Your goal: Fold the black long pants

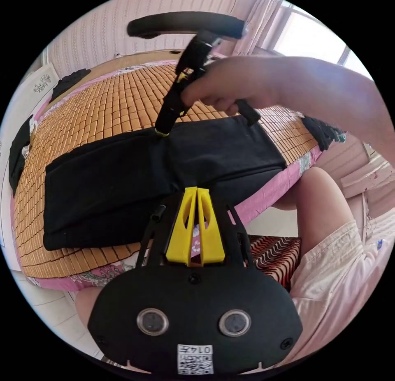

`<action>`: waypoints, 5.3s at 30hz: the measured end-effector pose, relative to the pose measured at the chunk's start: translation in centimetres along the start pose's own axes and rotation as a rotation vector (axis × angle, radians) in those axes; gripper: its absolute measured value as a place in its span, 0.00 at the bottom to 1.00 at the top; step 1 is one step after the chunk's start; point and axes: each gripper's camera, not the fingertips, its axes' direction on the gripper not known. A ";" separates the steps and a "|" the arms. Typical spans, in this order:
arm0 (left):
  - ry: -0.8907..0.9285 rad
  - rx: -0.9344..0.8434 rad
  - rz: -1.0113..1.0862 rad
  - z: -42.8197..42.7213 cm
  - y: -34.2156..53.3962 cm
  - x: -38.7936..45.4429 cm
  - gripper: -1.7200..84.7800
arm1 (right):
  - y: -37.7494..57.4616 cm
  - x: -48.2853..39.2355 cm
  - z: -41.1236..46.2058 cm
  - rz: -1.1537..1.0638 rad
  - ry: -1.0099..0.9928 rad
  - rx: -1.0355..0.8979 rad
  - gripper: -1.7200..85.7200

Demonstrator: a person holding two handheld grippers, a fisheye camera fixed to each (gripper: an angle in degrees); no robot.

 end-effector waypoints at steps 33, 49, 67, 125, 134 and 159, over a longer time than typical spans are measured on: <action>0.108 0.015 0.362 2.8 -6.0 13.8 0.05 | 43.4 27.2 4.7 0.725 -0.448 0.421 0.16; 0.322 0.343 0.582 -1.3 -6.6 16.2 0.07 | 55.2 35.5 4.4 0.720 -0.853 0.841 0.05; 0.076 0.338 -0.018 -5.0 -5.6 0.4 0.12 | 43.0 31.8 12.0 0.637 -1.001 0.561 0.04; 0.659 0.482 -0.138 4.9 -42.4 13.5 0.09 | 48.8 38.5 -39.9 0.272 0.234 0.449 0.09; 0.394 0.191 -0.106 14.1 -57.0 28.4 0.11 | 42.5 44.3 -41.3 0.464 0.422 0.128 0.10; -0.346 0.346 0.104 -13.2 -12.7 4.8 0.10 | 11.9 -2.7 -32.9 -0.226 0.731 0.004 0.13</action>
